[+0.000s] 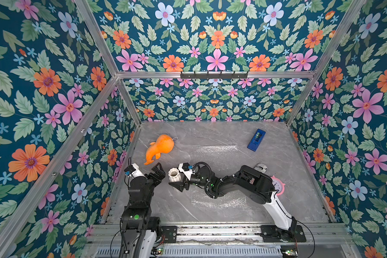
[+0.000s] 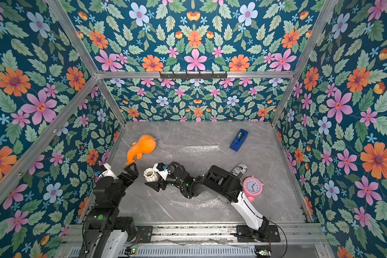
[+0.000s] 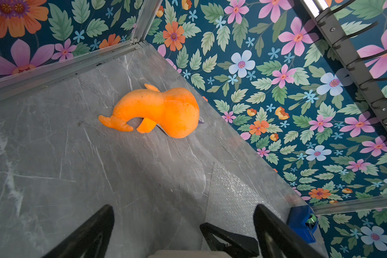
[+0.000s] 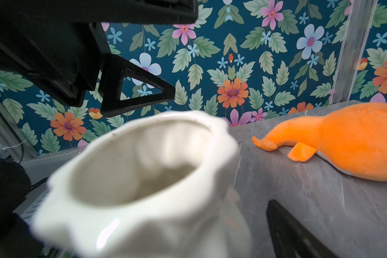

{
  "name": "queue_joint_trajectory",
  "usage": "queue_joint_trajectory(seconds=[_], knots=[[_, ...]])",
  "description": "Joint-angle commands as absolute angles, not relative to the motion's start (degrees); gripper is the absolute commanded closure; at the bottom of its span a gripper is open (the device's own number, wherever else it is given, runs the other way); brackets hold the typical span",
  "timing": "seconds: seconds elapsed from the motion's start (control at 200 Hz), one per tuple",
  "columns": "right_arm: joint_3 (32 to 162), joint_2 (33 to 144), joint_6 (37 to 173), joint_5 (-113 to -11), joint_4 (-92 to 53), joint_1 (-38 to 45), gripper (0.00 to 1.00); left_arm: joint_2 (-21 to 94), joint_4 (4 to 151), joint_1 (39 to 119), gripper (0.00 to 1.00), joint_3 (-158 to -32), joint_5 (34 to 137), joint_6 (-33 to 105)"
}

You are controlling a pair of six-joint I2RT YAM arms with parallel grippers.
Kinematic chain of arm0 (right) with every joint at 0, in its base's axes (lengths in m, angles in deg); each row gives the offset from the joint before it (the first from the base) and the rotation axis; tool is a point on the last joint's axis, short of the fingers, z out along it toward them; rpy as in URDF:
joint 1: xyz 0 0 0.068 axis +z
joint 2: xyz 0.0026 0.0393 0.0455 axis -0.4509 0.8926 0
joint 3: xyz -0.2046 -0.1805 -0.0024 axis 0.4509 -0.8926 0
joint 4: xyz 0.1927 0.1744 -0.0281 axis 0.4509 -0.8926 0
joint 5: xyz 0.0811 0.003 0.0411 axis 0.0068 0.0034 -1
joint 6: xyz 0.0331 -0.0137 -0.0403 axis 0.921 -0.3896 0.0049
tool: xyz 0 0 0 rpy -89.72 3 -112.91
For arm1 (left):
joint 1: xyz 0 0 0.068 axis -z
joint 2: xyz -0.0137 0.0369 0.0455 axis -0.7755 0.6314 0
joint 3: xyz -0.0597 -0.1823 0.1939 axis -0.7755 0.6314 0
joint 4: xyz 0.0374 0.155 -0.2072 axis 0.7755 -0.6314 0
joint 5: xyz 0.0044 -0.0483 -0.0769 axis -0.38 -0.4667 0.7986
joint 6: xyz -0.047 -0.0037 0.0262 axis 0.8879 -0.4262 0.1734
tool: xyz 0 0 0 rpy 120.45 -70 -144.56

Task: Wrap vases in bubble wrap
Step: Pick up the vase from the center of the board.

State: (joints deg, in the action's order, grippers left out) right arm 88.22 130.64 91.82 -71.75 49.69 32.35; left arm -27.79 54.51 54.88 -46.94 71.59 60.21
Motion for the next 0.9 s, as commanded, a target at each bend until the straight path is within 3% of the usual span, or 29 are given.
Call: queue_joint_trajectory(seconds=[0.0,0.375,0.53,0.715,0.895], knots=[[88.99,130.23,89.03,-70.76,49.71,32.99,0.19,-28.28,54.57,54.82,0.01,-47.18,70.58,59.91],[90.2,126.27,85.68,-71.99,45.85,33.67,0.55,-28.64,54.54,54.87,0.06,-48.13,70.35,57.96],[89.39,118.64,81.87,-73.95,37.94,33.66,0.59,-28.79,53.4,54.84,0.06,-51.0,70.97,53.78],[84.66,102.19,71.27,-70.03,13.73,32.97,0.62,-31.5,59.46,54.89,0.06,-48.42,80.61,52.8],[86.8,87.69,54.35,-59.72,-27.97,32.22,0.61,-30.75,64.81,54.85,0.1,-45.24,89.36,54.45]])
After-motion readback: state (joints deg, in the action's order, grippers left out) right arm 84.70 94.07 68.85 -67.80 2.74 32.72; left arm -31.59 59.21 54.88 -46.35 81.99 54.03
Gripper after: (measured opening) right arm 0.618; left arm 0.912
